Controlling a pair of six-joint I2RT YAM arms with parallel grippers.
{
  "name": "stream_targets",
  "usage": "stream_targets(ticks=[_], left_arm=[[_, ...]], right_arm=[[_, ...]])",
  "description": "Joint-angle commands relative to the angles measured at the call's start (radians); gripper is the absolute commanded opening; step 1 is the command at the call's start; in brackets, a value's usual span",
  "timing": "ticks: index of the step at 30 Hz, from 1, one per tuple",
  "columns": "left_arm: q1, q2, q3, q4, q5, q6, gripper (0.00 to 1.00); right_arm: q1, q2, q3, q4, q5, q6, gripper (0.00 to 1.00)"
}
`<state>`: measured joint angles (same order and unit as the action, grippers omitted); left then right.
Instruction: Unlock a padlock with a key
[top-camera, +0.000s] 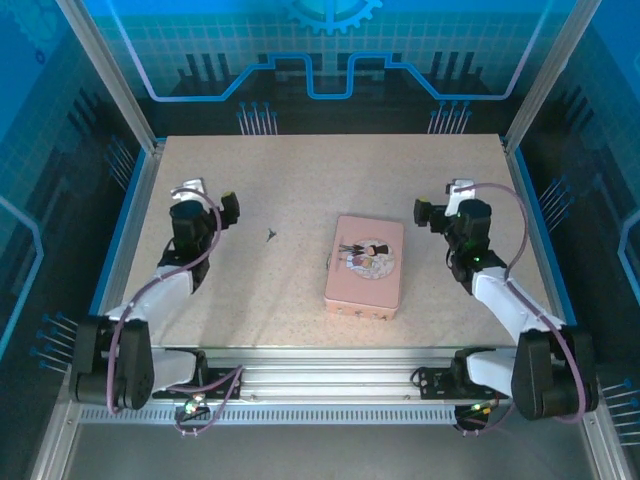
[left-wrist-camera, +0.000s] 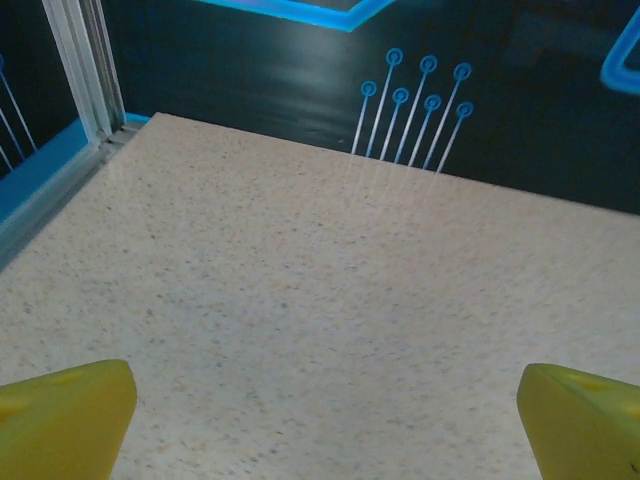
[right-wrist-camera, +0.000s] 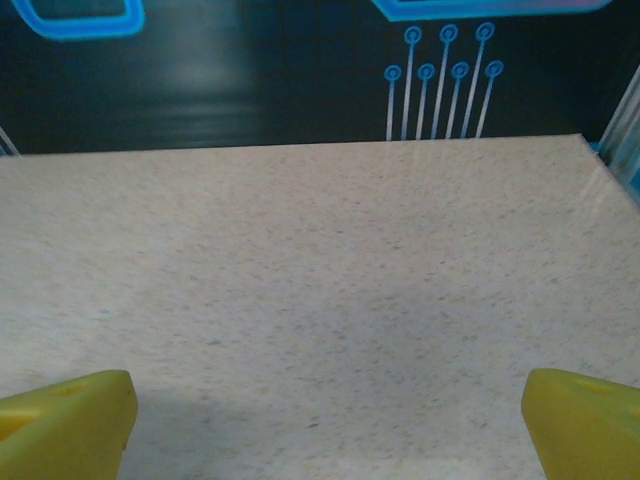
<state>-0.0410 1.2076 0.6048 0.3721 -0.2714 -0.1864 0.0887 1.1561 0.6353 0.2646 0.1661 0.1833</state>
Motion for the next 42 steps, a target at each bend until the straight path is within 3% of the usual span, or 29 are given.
stream_targets(ticks=[1, 3, 6, 13, 16, 22, 29, 35, 42], left_arm=[[0.025, -0.080, 0.042, -0.201, 0.154, -0.244, 0.99], [0.030, -0.110, 0.036, -0.180, 0.309, -0.285, 0.99], [0.022, -0.123, 0.085, -0.279, 0.445, -0.347, 0.99], [-0.145, -0.148, 0.141, -0.558, 0.505, -0.377, 0.99], [-0.243, -0.135, 0.113, -0.570, 0.530, -0.412, 0.95], [-0.443, -0.040, 0.056, -0.467, 0.561, -0.483, 0.94], [-0.588, 0.119, 0.105, -0.402, 0.553, -0.505, 0.94], [-0.664, 0.237, 0.168, -0.382, 0.563, -0.518, 0.90], [-0.719, 0.266, 0.190, -0.382, 0.562, -0.534, 0.85]], right_arm=[[-0.035, -0.061, 0.106, -0.307, -0.064, 0.275, 1.00], [-0.060, -0.068, 0.171, -0.505, -0.020, 0.503, 1.00], [-0.106, -0.083, 0.166, -0.512, -0.199, 0.519, 1.00], [-0.104, -0.112, 0.228, -0.760, -0.342, 0.466, 1.00], [-0.098, -0.091, 0.210, -0.831, -0.419, 0.465, 1.00], [-0.027, -0.030, 0.141, -0.765, -0.467, 0.505, 0.98], [0.050, 0.096, 0.171, -0.696, -0.478, 0.538, 0.99], [0.102, 0.189, 0.214, -0.656, -0.481, 0.557, 0.98], [0.139, 0.282, 0.305, -0.644, -0.489, 0.546, 0.95]])
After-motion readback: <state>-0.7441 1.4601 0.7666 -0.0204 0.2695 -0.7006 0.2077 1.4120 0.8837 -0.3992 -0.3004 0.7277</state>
